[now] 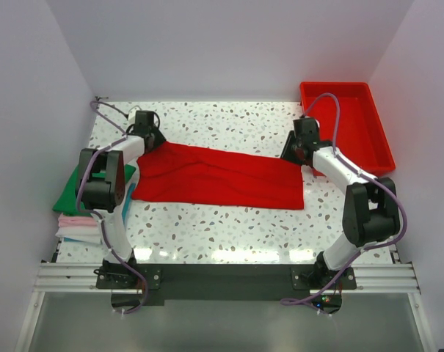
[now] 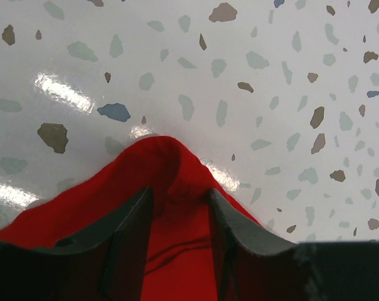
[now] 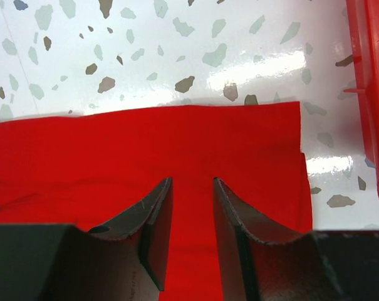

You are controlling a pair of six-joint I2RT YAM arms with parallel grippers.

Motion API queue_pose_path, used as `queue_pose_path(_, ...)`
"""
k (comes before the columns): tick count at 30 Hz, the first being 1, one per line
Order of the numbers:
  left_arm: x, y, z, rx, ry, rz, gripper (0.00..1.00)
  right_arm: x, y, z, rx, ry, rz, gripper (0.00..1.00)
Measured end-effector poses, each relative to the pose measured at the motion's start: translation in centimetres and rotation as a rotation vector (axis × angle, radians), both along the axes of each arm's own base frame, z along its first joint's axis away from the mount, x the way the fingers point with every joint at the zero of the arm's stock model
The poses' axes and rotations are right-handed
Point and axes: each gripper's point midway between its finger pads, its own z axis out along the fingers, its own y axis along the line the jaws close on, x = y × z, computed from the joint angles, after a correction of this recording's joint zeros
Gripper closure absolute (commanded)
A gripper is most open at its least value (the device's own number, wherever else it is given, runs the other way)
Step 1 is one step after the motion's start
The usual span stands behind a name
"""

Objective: Fold and stack the t-shirts
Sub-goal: Fold the tshirt

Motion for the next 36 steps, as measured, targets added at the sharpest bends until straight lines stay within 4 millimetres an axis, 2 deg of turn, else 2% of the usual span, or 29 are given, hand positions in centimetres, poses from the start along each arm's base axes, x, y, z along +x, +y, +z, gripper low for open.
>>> queue_pose_path(1,0.1,-0.1,-0.1,-0.003,-0.002,-0.003,0.58,0.0,-0.1,0.0,-0.004,0.002,-0.002,0.64)
queue_pose_path(5,0.5,-0.4,0.0,-0.017,-0.020,-0.016,0.79,-0.2,-0.2,-0.1,-0.013,0.011,-0.002,0.64)
queue_pose_path(7,0.8,-0.6,0.3,-0.022,-0.035,-0.019,0.86,-0.4,-0.3,-0.2,-0.018,0.016,-0.001,0.64)
queue_pose_path(8,0.9,-0.6,0.4,-0.024,-0.040,-0.021,0.93,-0.5,-0.4,-0.2,-0.021,0.020,-0.002,0.64)
queue_pose_path(10,1.1,-0.7,0.6,-0.030,-0.050,-0.026,1.00,-0.6,-0.5,-0.2,-0.025,0.025,-0.001,0.64)
queue_pose_path(19,1.4,-1.5,1.3,-0.056,-0.078,-0.059,1.00,-1.1,-1.0,0.5,-0.052,0.025,-0.003,0.64)
queue_pose_path(22,0.8,-1.7,2.1,-0.069,-0.092,-0.072,1.00,-1.3,-1.1,1.1,-0.053,0.016,0.000,0.64)
queue_pose_path(26,0.2,-2.0,4.1,-0.085,-0.127,-0.083,1.00,-1.4,-1.1,1.8,-0.052,0.005,0.001,0.64)
queue_pose_path(31,-1.6,-2.3,6.3,-0.112,-0.165,-0.088,1.00,-1.8,-1.2,2.1,-0.054,0.005,0.003,0.64)
queue_pose_path(36,-4.6,-2.5,6.5,-0.135,-0.161,-0.087,1.00,-1.9,-1.2,2.8,-0.051,-0.009,0.004,0.64)
